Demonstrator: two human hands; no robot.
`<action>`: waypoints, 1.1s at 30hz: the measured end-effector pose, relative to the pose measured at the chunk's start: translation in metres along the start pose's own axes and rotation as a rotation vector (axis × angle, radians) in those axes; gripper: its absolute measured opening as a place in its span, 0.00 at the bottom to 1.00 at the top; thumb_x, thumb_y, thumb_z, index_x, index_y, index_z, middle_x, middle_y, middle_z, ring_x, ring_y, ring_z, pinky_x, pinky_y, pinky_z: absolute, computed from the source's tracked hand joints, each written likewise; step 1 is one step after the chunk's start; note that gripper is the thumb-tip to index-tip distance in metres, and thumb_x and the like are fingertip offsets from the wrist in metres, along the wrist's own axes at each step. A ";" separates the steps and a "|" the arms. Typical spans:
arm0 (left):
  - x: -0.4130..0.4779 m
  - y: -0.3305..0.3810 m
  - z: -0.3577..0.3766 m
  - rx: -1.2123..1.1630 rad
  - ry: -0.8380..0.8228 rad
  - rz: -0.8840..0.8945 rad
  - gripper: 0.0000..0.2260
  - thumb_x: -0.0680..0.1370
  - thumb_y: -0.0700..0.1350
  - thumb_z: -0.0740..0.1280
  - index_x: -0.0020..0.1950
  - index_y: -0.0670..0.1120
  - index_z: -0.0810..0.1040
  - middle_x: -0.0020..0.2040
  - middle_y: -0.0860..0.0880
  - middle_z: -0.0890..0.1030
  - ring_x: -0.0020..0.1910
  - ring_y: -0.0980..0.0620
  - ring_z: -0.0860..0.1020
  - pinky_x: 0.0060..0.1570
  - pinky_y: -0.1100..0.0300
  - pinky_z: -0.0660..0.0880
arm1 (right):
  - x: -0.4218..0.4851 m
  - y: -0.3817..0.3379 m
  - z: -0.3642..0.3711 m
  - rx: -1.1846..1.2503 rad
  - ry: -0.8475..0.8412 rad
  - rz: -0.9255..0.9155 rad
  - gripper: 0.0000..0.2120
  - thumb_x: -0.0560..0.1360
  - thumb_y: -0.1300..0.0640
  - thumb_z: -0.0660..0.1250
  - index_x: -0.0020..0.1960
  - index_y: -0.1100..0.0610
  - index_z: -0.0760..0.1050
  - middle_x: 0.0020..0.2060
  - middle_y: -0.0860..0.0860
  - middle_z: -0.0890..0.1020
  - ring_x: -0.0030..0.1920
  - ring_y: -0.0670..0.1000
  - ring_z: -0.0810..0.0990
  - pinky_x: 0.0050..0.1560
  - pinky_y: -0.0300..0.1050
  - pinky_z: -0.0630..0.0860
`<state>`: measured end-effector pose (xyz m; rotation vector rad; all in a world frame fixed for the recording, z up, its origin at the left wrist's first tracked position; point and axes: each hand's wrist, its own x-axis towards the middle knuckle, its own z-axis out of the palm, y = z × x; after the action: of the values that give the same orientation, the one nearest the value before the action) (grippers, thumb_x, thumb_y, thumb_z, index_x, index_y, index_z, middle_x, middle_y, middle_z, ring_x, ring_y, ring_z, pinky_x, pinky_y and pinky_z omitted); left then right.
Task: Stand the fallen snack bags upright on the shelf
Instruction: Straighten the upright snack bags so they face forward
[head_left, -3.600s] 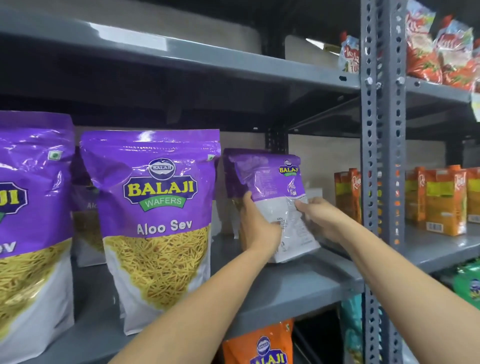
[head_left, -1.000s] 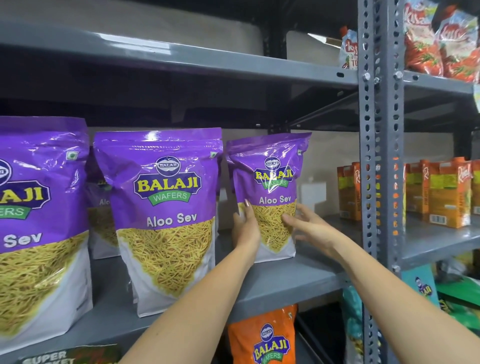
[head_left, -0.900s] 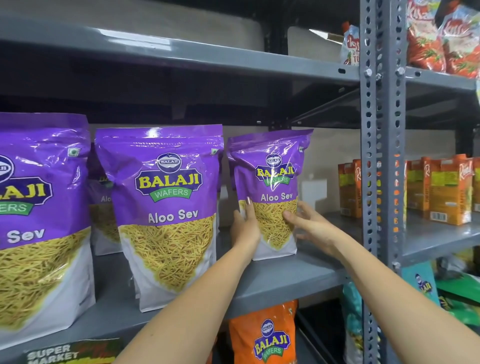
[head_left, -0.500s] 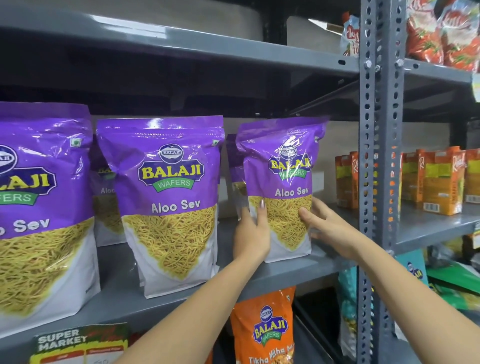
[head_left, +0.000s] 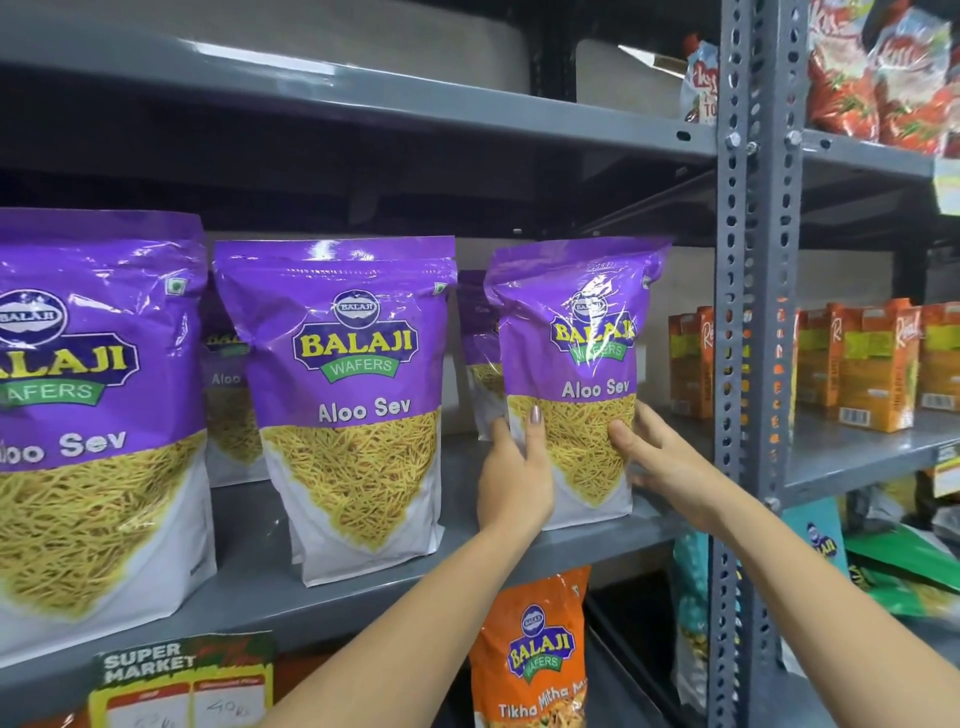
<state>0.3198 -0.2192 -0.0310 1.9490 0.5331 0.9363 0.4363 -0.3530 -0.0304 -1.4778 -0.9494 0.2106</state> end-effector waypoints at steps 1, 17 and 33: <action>-0.001 0.001 0.000 -0.016 -0.014 -0.014 0.27 0.78 0.65 0.49 0.69 0.47 0.64 0.62 0.39 0.78 0.61 0.37 0.76 0.59 0.45 0.73 | -0.002 -0.001 0.002 0.004 0.005 -0.001 0.36 0.69 0.39 0.66 0.75 0.46 0.61 0.65 0.45 0.78 0.59 0.42 0.80 0.48 0.41 0.77; -0.063 -0.048 -0.181 0.172 0.586 0.445 0.32 0.71 0.59 0.68 0.70 0.45 0.65 0.69 0.45 0.67 0.70 0.48 0.65 0.71 0.62 0.58 | -0.032 -0.032 0.145 -0.312 0.305 -0.640 0.21 0.69 0.44 0.69 0.60 0.47 0.72 0.52 0.46 0.79 0.53 0.41 0.78 0.51 0.39 0.75; -0.042 -0.051 -0.179 -0.035 0.109 0.131 0.41 0.74 0.52 0.68 0.78 0.49 0.45 0.68 0.62 0.56 0.66 0.67 0.55 0.54 0.79 0.54 | -0.003 -0.019 0.191 0.000 -0.141 -0.204 0.46 0.55 0.35 0.78 0.68 0.36 0.62 0.63 0.39 0.79 0.64 0.38 0.76 0.69 0.50 0.71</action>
<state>0.1537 -0.1256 -0.0330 1.9273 0.4516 1.1319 0.3033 -0.2161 -0.0493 -1.3691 -1.2060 0.1672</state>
